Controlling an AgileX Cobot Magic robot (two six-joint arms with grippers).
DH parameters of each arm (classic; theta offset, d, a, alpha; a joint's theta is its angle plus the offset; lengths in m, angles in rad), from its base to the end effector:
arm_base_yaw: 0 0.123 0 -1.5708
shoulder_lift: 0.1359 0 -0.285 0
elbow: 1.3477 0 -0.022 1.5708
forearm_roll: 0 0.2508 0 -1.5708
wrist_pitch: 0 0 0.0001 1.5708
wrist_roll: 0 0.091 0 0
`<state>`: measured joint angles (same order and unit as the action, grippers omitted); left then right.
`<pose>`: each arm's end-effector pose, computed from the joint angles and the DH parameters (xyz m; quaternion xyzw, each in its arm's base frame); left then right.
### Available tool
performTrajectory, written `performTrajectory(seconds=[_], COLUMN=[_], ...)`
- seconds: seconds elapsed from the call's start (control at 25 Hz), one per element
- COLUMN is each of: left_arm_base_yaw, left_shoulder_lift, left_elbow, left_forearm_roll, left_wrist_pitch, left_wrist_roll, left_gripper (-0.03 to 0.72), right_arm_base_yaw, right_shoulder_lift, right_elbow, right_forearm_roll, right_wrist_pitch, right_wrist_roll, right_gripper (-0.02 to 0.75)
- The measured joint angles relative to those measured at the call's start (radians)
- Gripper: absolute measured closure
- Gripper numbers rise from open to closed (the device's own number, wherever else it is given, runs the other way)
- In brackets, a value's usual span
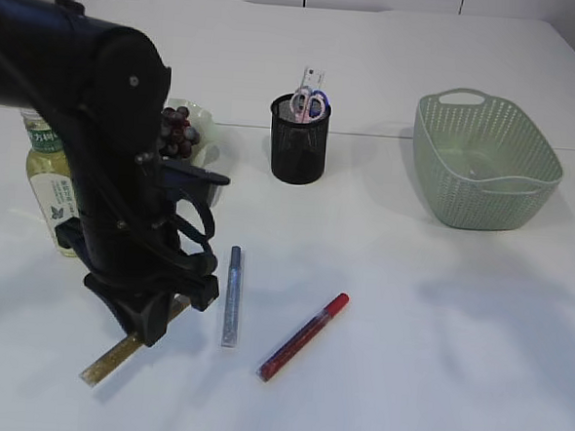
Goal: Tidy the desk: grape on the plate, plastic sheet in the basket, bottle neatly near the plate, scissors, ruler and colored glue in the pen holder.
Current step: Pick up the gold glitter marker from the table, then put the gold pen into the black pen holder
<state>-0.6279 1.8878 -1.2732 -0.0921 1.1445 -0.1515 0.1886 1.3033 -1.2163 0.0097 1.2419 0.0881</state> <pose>0.2734 -0.2079 0.1818 -0.2149 -0.9745 0.0187 0.0622 0.2383 0.0463 0.3414 -0.0488 0.9853 0.0273 0.1616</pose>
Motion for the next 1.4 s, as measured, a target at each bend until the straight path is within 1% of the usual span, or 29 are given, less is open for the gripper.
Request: performTrajectory(seconds=[0.16, 0.4, 0.52, 0.72, 0.76, 0.84, 1.08, 1.28, 1.32, 1.4], left_arm_base_yaw=[-0.025, -0.027, -0.027, -0.027, -0.027, -0.027, -0.027, -0.020, -0.012, 0.012], left_shoulder_lift=[-0.130, -0.340, -0.383, -0.381, -0.376, -0.357, -0.302, -0.197, -0.164, -0.099], left_elbow=[0.064, 0.237, 0.286, 0.294, 0.294, 0.294, 0.294, 0.294, 0.286, 0.254], left_forearm_roll=[-0.005, 0.010, 0.034, 0.133, 0.146, 0.164, 0.171, 0.169, 0.169, 0.169], left_wrist_pitch=[-0.143, -0.524, -0.693, -0.943, -0.996, -1.123, -1.415, -1.749, -1.792, -1.828], left_wrist_roll=[0.000, 0.000, 0.000, 0.000, 0.000, 0.000, 0.000, 0.000, 0.000, 0.000], left_gripper=[0.580, 0.580, 0.580, 0.581, 0.580, 0.580, 0.580, 0.580, 0.580, 0.580], right_arm_base_yaw=[0.000, 0.000, 0.000, 0.000, 0.000, 0.000, 0.000, 0.000, 0.000, 0.000], right_shoulder_lift=[0.000, 0.000, 0.000, 0.000, 0.000, 0.000, 0.000, 0.000, 0.000, 0.000], right_elbow=[0.000, 0.000, 0.000, 0.000, 0.000, 0.000, 0.000, 0.000, 0.000, 0.000], right_forearm_roll=[0.000, 0.000, 0.000, 0.000, 0.000, 0.000, -0.002, -0.004, -0.010, -0.010], right_wrist_pitch=[0.000, 0.000, 0.000, 0.000, 0.000, 0.000, 0.000, 0.000, 0.000, 0.000], right_wrist_roll=[0.000, 0.000, 0.000, 0.000, 0.000, 0.000, 0.000, 0.000, 0.000, 0.000], right_gripper=[0.477, 0.477, 0.477, 0.477, 0.456, 0.469, 0.477, 0.472, 0.462, 0.470])
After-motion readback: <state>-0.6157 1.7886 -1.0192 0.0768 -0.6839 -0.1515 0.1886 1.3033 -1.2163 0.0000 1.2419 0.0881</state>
